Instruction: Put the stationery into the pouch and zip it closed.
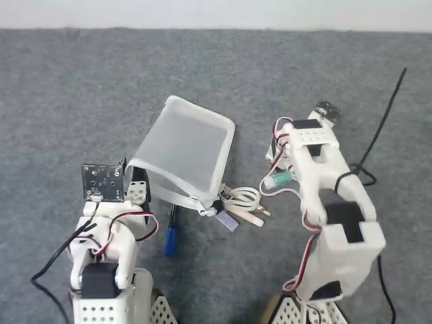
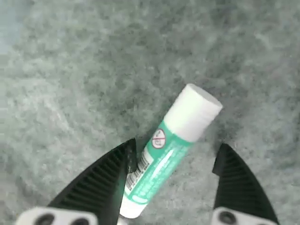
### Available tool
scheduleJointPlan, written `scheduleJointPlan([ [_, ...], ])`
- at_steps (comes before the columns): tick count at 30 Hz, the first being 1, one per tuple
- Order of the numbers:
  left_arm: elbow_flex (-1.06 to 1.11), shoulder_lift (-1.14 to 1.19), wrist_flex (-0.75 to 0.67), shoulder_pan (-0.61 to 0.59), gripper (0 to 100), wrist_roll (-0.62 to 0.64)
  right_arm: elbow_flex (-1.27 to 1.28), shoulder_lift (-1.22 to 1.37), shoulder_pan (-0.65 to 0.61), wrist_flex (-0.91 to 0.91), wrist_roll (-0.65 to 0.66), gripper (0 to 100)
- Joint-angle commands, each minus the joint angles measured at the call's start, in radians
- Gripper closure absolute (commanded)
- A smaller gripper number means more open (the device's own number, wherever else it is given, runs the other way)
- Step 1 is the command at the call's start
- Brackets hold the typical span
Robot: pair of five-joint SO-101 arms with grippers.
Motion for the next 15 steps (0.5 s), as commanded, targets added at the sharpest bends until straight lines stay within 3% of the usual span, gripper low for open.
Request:
scheduleJointPlan([
  [1, -0.048, -0.025, -0.005, -0.003, 94, 0.017, -0.068, 0.005, 0.013, 0.004, -0.011, 81.8],
  [15, -0.048, -0.023, -0.005, -0.008, 94, 0.015, -0.106, 0.016, 0.039, 0.021, -0.005, 99.1],
])
